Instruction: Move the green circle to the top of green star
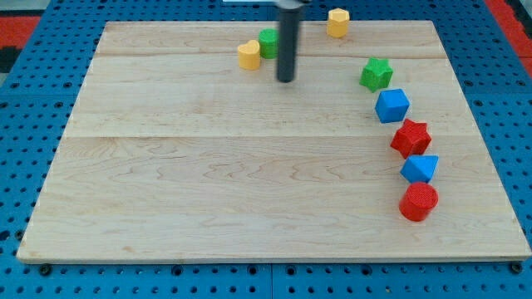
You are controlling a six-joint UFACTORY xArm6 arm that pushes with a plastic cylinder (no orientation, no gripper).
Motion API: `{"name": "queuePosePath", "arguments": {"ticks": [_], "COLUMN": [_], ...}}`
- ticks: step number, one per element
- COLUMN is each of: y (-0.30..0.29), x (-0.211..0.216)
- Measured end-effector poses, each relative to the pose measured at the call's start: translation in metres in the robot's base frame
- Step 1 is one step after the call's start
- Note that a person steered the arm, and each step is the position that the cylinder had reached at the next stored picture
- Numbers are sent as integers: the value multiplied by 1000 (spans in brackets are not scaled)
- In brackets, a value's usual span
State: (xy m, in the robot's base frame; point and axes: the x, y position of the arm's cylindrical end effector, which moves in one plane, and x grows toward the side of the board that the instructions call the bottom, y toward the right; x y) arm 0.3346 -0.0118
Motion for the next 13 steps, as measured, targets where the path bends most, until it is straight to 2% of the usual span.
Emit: {"name": "queuePosePath", "arguments": {"ticks": [1,2,3,4,5,6,8,9,10,12,13], "y": [-72,-78,-63,10,41,23,111,132,133,143,147], "x": [-7,-59,-86,-86,-88,-103,-85,-84,-76,-125,-121]}}
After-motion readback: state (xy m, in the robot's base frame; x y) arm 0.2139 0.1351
